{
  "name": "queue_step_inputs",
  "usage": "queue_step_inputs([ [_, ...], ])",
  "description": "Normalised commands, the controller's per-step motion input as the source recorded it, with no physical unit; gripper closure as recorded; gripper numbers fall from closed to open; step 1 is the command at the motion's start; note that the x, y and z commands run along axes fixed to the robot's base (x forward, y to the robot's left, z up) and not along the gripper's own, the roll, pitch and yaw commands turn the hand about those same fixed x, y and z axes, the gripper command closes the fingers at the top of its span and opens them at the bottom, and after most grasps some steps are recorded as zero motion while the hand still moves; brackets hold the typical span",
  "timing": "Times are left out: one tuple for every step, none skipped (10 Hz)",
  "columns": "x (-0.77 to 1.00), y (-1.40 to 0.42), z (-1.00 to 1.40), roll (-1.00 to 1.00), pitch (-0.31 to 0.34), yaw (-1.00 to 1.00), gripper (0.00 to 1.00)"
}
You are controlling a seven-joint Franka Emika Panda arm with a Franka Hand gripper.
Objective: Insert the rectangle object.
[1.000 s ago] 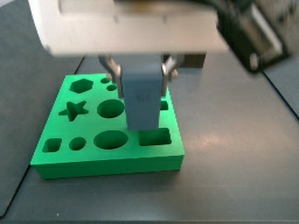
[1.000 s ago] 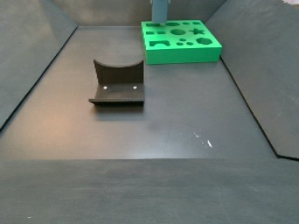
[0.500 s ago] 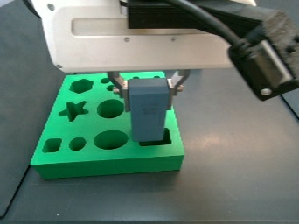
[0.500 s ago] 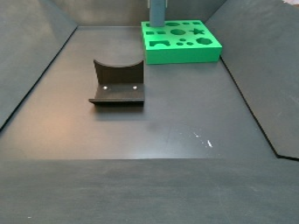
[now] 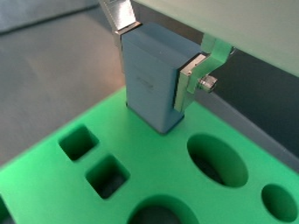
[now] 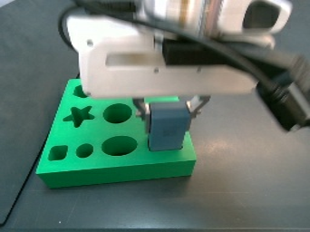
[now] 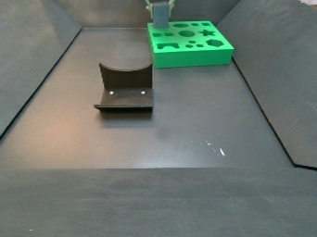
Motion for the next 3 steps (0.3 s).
queue_step_inputs([
  [0.03,0.0,-0.14,-0.02,0.0,0.0,1.0],
  [0.0,0.07,0.0,-0.05,0.0,0.0,1.0],
  [0.0,0.0,0.0,0.0,0.0,0.0,1.0],
])
